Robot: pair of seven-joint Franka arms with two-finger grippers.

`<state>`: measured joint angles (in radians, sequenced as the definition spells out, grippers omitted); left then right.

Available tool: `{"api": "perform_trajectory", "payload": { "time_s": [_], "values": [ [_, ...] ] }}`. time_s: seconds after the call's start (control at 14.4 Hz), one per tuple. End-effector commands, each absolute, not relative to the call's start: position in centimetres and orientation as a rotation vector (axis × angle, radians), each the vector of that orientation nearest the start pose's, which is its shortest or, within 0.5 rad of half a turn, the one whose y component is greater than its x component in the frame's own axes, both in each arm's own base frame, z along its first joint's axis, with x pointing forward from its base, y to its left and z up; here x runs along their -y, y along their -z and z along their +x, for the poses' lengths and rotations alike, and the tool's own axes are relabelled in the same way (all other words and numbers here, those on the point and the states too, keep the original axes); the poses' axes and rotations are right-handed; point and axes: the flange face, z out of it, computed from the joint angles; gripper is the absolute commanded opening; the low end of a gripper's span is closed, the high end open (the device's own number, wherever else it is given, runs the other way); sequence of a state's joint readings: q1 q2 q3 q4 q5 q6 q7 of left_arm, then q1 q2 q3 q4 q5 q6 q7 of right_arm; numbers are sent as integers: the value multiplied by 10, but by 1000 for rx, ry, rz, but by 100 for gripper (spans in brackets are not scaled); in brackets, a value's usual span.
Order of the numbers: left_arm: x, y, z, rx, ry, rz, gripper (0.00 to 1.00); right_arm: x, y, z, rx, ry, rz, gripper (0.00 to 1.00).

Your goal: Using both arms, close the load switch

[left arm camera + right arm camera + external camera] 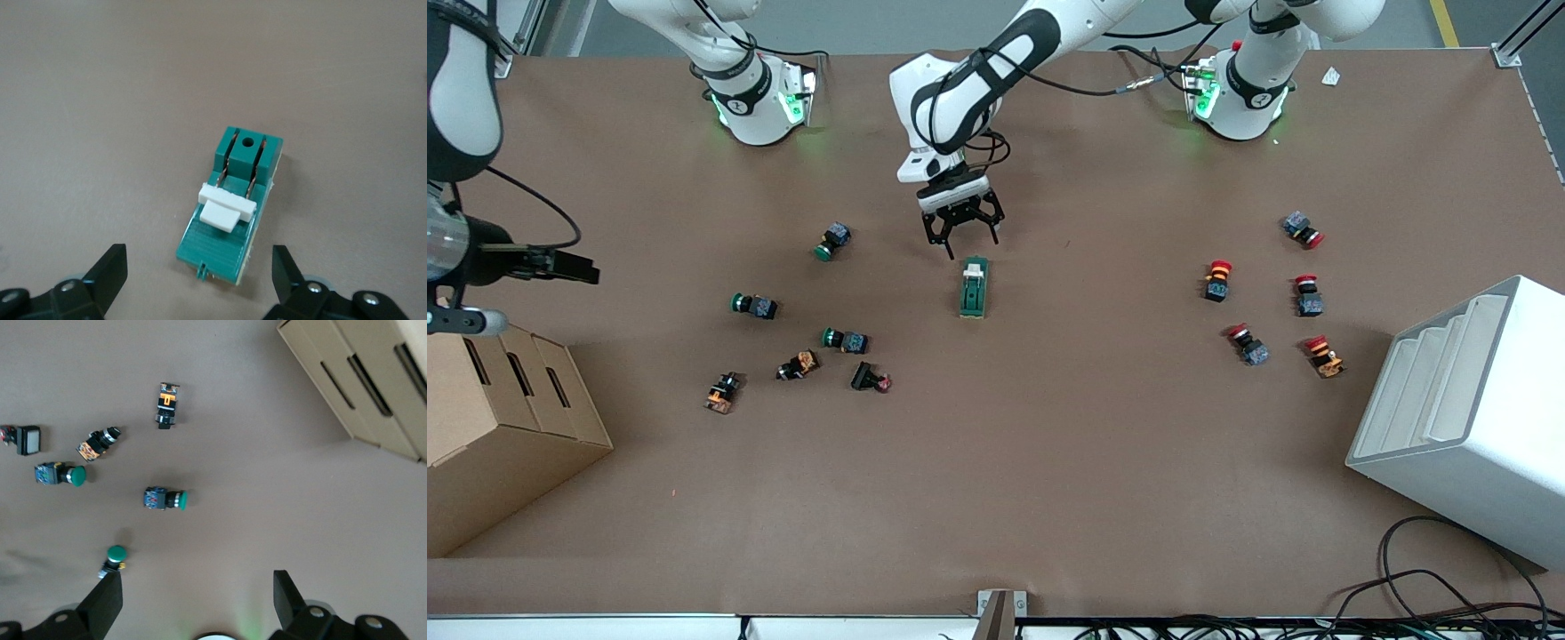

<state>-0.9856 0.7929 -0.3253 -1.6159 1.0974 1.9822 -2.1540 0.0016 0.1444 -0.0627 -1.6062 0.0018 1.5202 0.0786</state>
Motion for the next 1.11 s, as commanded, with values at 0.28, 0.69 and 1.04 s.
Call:
{"api": "perform_trajectory", "payload": {
  "time_s": [0.28, 0.69, 1.04],
  "values": [
    [602, -138, 237, 224, 1277, -2755, 95, -154, -490, 551, -828, -461, -2996, 100],
    [602, -121, 237, 202, 1354, -2770, 96, -319, -420, 498, -1079, -318, -2882, 100],
    [598, -104, 233, 94, 1439, -2802, 96, -404, -344, 467, -1122, -354, -2847, 100]
  ]
}}
